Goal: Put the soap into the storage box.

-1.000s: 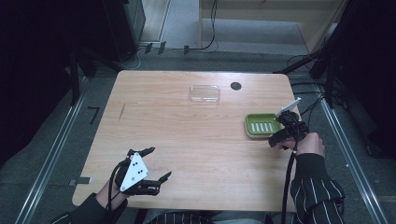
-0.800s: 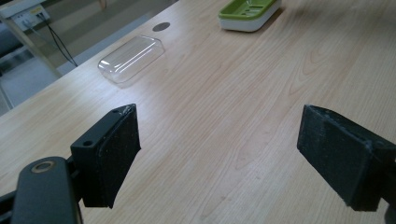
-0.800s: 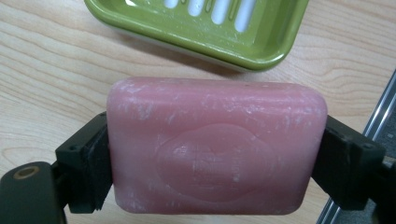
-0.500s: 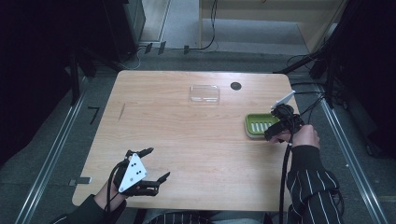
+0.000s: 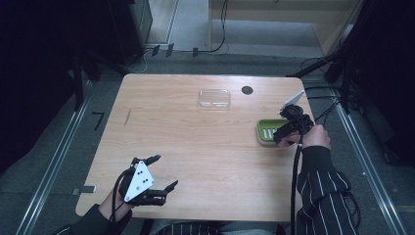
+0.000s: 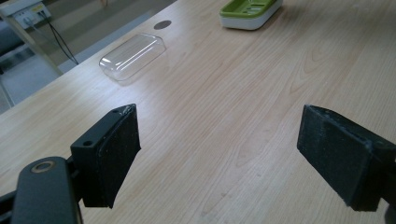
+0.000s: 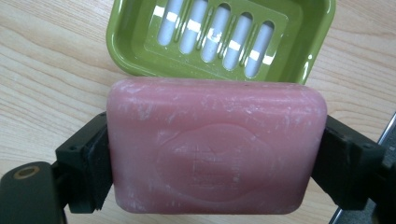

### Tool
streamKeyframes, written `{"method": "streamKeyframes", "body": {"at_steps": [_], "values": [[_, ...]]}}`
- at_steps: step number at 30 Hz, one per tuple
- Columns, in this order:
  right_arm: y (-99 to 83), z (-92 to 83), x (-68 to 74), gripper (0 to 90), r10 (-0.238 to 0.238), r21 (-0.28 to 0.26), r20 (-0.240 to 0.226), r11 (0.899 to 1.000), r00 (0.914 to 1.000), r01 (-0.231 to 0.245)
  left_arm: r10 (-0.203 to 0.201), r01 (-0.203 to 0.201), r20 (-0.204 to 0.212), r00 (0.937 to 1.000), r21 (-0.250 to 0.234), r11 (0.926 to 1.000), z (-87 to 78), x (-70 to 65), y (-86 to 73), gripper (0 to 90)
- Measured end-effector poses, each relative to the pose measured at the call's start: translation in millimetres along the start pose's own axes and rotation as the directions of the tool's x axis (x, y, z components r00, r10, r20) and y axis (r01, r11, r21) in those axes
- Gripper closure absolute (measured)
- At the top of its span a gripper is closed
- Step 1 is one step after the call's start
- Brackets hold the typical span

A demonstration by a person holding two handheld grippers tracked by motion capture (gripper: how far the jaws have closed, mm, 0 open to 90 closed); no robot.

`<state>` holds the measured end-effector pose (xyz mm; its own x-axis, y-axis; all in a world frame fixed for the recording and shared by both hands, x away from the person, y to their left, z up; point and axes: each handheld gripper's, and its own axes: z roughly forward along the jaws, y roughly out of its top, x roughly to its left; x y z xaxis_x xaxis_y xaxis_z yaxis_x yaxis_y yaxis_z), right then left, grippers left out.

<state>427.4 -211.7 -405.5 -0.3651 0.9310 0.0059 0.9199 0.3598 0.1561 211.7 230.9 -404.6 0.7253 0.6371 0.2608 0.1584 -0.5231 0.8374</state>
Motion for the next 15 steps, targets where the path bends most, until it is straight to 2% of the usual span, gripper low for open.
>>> {"method": "streamKeyframes", "body": {"at_steps": [15], "values": [[14.0,-1.3,-2.1,13.4,0.002,-0.001,-0.016,1.000,0.9999,-0.002,-0.005,0.005,-0.001,1.0000,-0.004,1.0000,-0.3,0.0,-0.5,14.0]]}}
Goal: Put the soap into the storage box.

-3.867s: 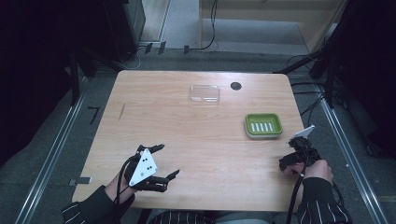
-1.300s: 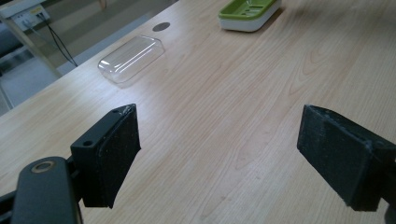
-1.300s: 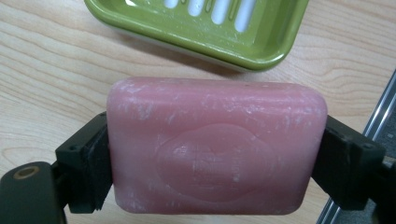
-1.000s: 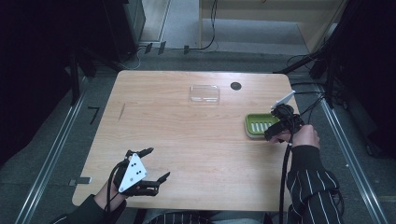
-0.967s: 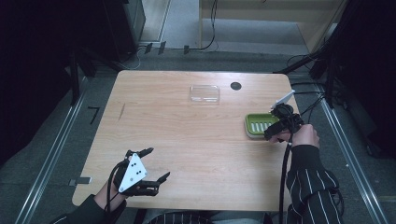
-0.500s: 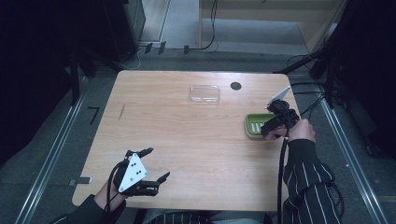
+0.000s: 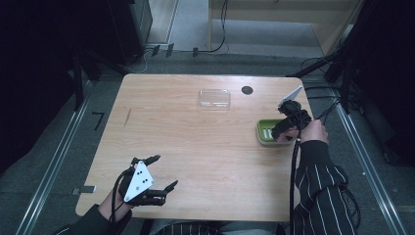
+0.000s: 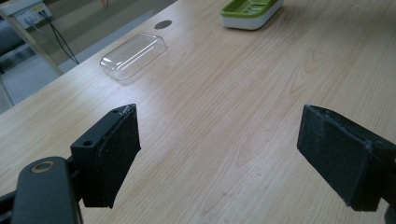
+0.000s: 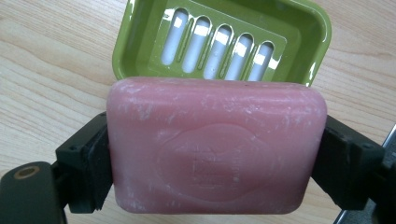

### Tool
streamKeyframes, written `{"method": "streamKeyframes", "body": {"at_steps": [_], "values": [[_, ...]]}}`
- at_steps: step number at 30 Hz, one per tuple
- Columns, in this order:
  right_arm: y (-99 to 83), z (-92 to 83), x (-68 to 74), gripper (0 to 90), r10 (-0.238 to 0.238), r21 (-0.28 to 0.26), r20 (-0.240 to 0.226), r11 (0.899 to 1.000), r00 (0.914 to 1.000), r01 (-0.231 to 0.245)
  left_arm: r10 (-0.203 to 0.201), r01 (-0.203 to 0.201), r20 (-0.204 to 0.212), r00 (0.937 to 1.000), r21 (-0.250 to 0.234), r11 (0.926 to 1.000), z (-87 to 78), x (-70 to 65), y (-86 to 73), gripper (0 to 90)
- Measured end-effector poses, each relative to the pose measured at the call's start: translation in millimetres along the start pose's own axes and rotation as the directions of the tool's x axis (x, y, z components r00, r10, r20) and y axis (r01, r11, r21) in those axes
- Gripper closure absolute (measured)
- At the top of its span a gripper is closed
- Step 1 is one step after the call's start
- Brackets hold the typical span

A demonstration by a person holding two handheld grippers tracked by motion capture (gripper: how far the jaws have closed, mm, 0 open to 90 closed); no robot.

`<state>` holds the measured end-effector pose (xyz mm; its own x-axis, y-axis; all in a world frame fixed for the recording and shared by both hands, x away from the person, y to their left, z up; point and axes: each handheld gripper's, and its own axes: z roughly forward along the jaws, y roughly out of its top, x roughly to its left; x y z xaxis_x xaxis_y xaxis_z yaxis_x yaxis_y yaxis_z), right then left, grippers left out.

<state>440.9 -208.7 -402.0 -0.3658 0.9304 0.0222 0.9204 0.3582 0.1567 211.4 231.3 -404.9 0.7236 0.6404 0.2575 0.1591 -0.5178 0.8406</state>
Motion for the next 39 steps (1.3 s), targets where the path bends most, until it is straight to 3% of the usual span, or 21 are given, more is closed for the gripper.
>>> {"method": "streamKeyframes", "body": {"at_steps": [11,22,39], "values": [[8.5,4.0,-4.1,13.3,0.015,-0.002,-0.010,1.000,0.9998,-0.015,0.000,0.000,-0.002,1.0000,0.002,1.0000,-0.8,0.3,-0.4,14.0],[14.4,10.9,-9.6,13.4,0.067,0.001,-0.020,0.998,0.9976,-0.067,-0.006,0.006,-0.010,0.9999,0.004,1.0000,-2.1,-0.1,-1.2,14.0],[26.2,25.1,-8.7,13.4,0.107,-0.005,-0.035,0.994,0.9937,-0.107,-0.002,0.002,-0.013,0.9999,0.008,1.0000,-3.4,0.7,-1.9,14.0]]}}
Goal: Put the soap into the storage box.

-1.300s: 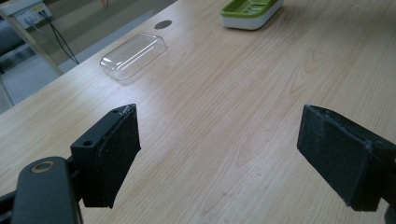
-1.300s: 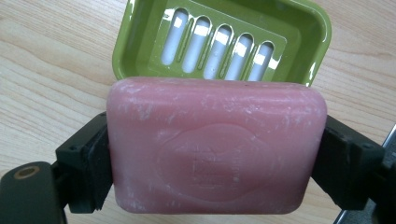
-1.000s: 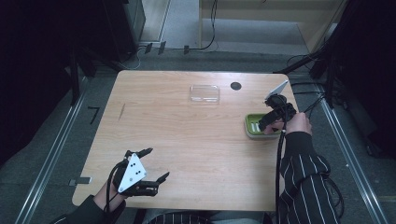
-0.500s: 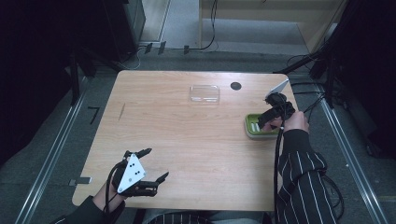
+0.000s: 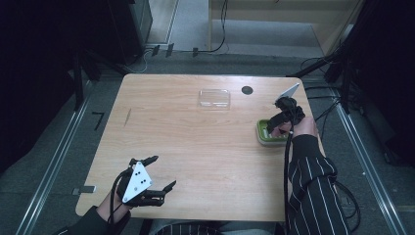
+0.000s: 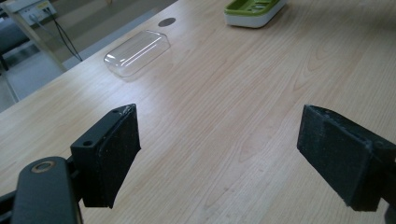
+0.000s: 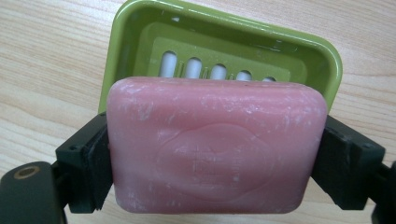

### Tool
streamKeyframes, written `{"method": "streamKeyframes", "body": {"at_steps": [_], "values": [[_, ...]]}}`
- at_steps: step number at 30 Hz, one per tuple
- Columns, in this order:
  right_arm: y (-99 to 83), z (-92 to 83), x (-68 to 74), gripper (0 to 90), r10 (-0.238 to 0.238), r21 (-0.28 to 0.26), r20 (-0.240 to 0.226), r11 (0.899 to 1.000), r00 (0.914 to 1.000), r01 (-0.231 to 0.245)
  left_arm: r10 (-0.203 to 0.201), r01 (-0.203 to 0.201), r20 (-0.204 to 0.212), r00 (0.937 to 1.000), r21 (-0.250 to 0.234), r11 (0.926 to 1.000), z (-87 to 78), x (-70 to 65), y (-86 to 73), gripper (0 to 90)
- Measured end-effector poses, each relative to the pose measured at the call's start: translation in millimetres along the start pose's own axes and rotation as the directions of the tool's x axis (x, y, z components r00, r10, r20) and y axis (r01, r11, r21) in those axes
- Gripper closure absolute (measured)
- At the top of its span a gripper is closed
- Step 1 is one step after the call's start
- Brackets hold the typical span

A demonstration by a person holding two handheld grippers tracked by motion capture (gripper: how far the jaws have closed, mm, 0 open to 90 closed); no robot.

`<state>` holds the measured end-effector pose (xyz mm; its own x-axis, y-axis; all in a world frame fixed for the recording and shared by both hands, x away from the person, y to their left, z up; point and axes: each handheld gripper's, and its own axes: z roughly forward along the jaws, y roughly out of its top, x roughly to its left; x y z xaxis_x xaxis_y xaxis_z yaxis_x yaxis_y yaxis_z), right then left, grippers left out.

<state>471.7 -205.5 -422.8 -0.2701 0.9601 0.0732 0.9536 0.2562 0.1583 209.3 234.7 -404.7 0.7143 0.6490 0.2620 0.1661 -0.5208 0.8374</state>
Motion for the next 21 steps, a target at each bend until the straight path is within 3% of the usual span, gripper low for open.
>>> {"method": "streamKeyframes", "body": {"at_steps": [21], "values": [[4.6,18.7,-4.9,13.3,0.055,0.004,-0.007,0.998,0.9984,-0.055,-0.006,0.006,-0.002,1.0000,0.000,1.0000,-0.4,-0.3,-0.2,14.0]]}}
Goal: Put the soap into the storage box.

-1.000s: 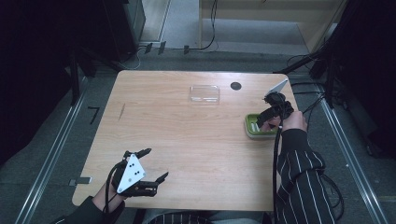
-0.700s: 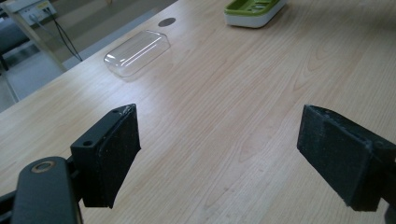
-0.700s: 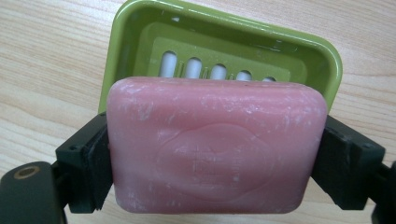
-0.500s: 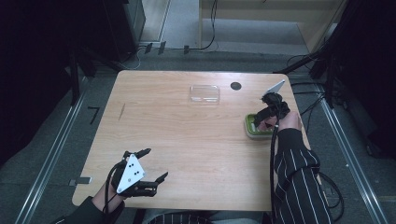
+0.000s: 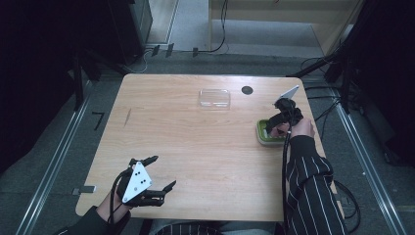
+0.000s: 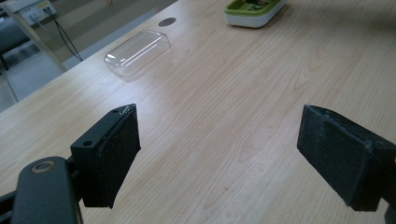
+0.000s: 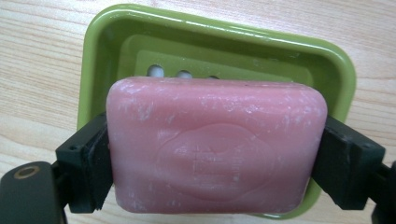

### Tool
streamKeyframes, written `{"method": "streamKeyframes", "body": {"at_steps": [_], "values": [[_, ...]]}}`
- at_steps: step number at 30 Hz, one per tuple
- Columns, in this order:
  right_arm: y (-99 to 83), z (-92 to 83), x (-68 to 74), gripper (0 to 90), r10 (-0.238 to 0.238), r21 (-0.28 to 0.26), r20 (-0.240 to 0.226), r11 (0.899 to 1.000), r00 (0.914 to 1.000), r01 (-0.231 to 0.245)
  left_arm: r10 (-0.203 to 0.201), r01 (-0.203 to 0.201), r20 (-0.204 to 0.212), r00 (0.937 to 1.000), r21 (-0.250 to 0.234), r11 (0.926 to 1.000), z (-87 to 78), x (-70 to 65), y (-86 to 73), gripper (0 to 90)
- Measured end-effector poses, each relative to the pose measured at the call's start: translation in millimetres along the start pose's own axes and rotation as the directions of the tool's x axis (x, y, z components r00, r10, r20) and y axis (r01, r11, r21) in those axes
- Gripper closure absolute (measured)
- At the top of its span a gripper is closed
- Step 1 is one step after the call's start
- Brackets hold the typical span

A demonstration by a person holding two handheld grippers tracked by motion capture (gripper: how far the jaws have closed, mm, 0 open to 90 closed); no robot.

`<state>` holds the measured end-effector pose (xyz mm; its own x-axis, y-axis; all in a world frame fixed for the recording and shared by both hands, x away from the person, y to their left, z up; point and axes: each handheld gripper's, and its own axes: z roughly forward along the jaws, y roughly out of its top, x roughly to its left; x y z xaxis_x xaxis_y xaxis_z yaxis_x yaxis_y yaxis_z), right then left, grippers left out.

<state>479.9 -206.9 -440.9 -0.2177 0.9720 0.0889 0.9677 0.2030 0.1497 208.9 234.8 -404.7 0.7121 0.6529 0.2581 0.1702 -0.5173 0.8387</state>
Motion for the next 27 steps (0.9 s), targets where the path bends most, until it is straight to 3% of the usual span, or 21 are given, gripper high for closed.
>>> {"method": "streamKeyframes", "body": {"at_steps": [27], "values": [[3.1,14.6,5.7,13.2,0.046,0.001,0.029,0.999,0.9985,-0.046,0.002,-0.002,0.002,1.0000,0.001,1.0000,0.4,0.2,0.0,14.0]]}}
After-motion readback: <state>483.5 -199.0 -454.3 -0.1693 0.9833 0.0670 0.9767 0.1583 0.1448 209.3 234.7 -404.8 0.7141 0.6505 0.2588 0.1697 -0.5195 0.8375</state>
